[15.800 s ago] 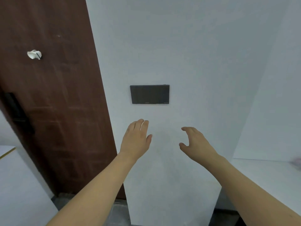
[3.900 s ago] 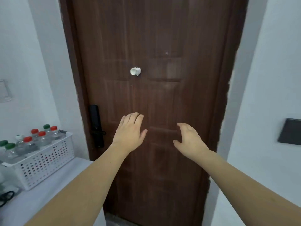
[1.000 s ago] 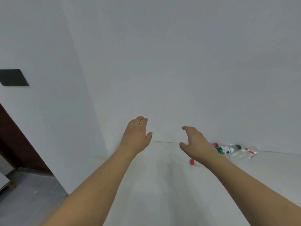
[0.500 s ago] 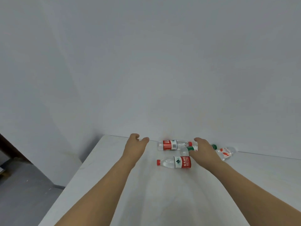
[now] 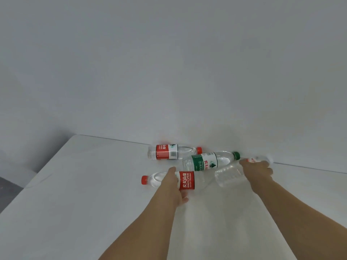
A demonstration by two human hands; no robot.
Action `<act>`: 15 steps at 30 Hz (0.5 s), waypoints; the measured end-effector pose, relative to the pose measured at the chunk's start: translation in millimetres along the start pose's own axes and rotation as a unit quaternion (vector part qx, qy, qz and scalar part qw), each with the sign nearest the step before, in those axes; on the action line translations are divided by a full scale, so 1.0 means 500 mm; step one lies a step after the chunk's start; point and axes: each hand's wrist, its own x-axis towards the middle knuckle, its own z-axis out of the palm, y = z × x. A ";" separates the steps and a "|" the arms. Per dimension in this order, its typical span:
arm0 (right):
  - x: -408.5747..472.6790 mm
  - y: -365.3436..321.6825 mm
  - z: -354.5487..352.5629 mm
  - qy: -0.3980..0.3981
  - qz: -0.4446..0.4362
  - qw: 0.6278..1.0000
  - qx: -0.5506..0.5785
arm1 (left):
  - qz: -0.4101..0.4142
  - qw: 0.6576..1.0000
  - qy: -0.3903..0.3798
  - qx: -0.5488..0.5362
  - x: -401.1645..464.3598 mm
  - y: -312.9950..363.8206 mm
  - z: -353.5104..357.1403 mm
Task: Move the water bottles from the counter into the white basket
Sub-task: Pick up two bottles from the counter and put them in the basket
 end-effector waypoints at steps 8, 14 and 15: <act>0.132 0.018 0.088 0.072 0.154 0.979 0.111 | 0.012 0.997 0.054 -0.055 0.135 0.008 0.064; 0.138 0.026 0.137 0.162 0.144 0.971 0.105 | 0.022 0.998 0.057 -0.034 0.169 0.005 0.068; 0.139 0.025 0.142 0.171 0.146 0.969 0.106 | 0.024 0.997 0.059 -0.031 0.174 0.003 0.067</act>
